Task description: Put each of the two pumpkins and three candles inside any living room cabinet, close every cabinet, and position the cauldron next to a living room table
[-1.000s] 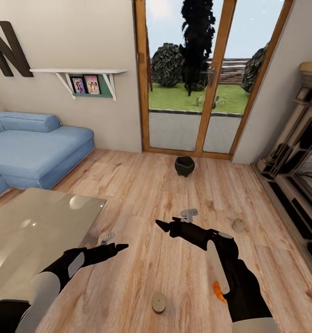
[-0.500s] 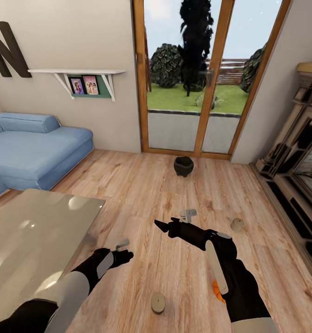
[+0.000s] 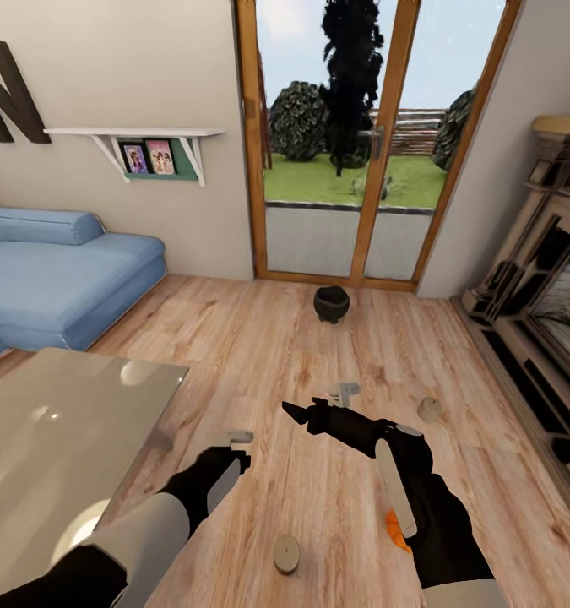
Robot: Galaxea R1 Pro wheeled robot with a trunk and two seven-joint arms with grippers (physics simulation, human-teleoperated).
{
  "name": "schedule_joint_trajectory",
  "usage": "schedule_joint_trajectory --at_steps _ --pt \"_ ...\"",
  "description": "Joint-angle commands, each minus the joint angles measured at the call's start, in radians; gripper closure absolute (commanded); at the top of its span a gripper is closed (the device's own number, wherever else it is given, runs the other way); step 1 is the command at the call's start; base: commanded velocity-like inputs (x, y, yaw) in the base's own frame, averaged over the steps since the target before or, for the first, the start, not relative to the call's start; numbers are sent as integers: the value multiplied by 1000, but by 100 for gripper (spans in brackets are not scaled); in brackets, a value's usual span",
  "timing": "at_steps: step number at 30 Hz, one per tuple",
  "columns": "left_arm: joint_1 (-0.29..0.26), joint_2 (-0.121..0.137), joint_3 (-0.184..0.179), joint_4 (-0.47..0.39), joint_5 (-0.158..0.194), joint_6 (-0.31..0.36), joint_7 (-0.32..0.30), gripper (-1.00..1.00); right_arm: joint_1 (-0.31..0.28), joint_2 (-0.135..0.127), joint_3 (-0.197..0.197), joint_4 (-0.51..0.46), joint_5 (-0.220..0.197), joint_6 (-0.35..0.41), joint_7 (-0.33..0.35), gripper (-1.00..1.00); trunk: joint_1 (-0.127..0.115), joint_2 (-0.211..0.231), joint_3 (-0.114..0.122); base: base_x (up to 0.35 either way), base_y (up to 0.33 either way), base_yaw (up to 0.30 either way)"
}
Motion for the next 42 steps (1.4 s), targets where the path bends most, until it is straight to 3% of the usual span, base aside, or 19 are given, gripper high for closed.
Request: schedule_joint_trajectory --at_steps 1,5,10,14,17,29,42 --pt "2 0 -1 0 0 -1 0 -100 0 0 0 0 0 0 0 -100 0 0 1 0 0 -200" --pt "11 0 -3 3 2 -2 -2 -100 0 0 -2 0 -2 0 0 -100 0 0 6 0 0 -206" --pt "15 3 -3 6 11 -5 -7 -100 0 -1 -4 0 -3 0 0 -100 -19 35 27 0 0 -208" --pt "16 4 -3 6 69 -7 -56 -100 0 -1 -4 0 -3 0 1 -100 -19 35 32 0 0 -208" --pt "16 7 -3 6 90 -10 -79 -100 0 0 -4 3 -3 0 1 -100 -19 35 36 0 0 -208" --pt "16 8 -3 18 104 -10 -84 -100 0 -1 -4 20 -3 -2 2 -100 27 -49 12 0 0 -207" --pt "16 7 0 119 104 -16 -84 -100 0 0 -3 20 -3 -2 4 -100 77 -140 -13 0 0 -208"
